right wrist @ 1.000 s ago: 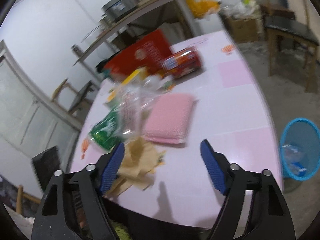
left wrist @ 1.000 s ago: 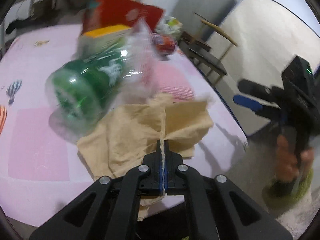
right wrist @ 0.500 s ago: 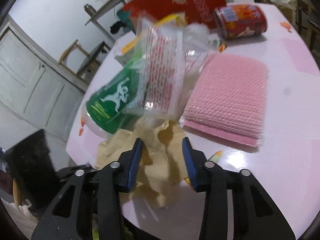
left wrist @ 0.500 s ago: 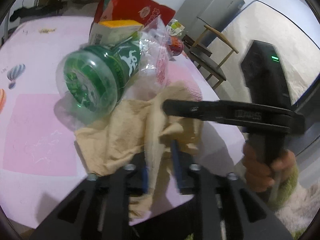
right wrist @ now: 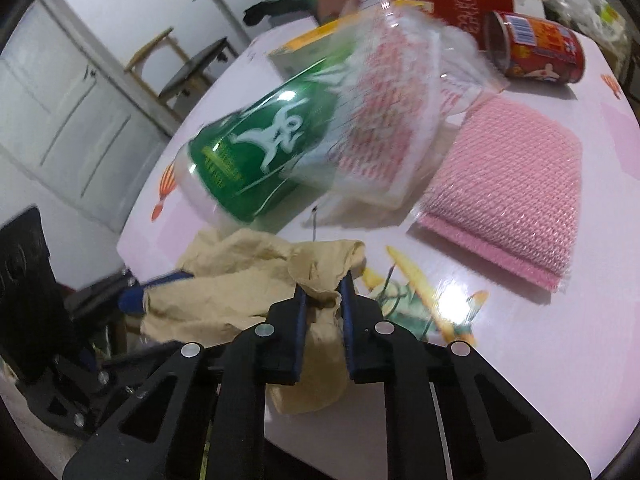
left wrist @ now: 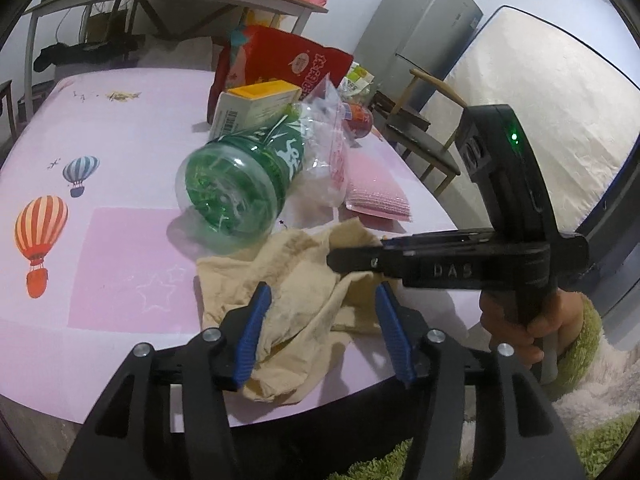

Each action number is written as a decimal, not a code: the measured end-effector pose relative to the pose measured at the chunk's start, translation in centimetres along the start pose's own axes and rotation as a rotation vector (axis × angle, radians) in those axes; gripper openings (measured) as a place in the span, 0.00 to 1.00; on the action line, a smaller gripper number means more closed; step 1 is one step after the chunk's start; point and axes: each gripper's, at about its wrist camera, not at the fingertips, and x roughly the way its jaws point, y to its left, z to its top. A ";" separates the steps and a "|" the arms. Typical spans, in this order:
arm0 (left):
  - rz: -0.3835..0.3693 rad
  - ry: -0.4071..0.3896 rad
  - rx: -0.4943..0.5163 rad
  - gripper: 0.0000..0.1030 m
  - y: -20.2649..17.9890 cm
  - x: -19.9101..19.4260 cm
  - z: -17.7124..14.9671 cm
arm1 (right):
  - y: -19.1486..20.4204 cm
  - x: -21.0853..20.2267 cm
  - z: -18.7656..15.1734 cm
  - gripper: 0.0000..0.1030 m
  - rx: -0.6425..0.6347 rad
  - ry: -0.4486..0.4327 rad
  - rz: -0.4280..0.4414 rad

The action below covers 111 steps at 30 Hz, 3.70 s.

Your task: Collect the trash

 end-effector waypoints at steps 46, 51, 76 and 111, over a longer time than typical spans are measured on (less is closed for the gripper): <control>0.169 0.247 0.439 0.58 -10.0 9.5 0.9 | -4.2 0.1 1.0 0.08 0.141 0.151 0.168; 0.195 0.248 0.390 0.45 -10.2 10.3 1.2 | -4.4 -0.2 0.4 0.09 0.191 0.120 0.195; 0.249 0.199 0.184 0.11 -5.1 6.4 1.5 | -7.3 -10.3 -3.3 0.71 0.360 -0.270 -0.004; 0.256 0.183 0.089 0.11 -3.5 5.3 1.9 | -8.5 -3.1 3.9 0.84 0.355 -0.140 -0.318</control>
